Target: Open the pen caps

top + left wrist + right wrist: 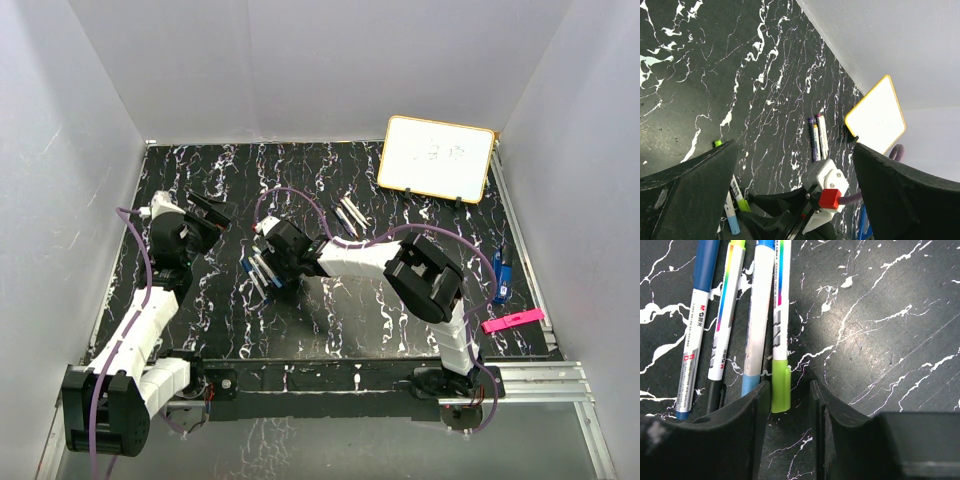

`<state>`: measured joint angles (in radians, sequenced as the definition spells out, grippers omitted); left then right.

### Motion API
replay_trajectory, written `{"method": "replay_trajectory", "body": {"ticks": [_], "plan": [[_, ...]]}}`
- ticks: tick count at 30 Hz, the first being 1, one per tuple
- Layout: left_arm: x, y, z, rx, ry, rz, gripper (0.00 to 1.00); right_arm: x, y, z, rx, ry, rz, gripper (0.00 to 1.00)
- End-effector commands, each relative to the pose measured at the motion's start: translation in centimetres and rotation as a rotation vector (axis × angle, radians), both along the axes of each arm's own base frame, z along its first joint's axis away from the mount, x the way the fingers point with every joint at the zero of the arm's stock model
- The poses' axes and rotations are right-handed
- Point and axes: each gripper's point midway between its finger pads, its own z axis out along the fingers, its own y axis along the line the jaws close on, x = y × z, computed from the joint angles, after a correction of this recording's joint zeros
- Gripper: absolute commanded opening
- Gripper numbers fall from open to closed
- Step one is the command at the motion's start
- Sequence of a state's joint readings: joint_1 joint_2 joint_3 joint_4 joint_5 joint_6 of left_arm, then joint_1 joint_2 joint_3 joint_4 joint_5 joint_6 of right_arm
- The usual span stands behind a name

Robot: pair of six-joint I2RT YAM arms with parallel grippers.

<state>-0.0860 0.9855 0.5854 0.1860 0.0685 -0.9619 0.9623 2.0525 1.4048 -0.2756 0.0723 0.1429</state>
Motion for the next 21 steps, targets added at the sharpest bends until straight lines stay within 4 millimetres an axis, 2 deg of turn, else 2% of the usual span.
{"method": "replay_trajectory", "body": {"ticks": [1, 12, 15, 21], "plan": [[-0.4, 0.1, 0.4, -0.011, -0.019, -0.006, 0.98, 0.3, 1.0, 0.9, 0.012, -0.020, 0.009, 0.32], [-0.4, -0.3, 0.6, -0.014, -0.030, -0.033, 0.98, 0.8, 0.0, 1.0, -0.002, -0.040, -0.061, 0.10], [-0.3, -0.7, 0.8, -0.017, -0.041, -0.054, 0.98, 1.5, -0.3, 1.8, 0.010, -0.068, -0.104, 0.06], [0.4, -3.2, -0.1, -0.085, -0.024, -0.181, 0.98, 2.6, -1.3, 5.0, 0.067, -0.162, -0.175, 0.04]]}}
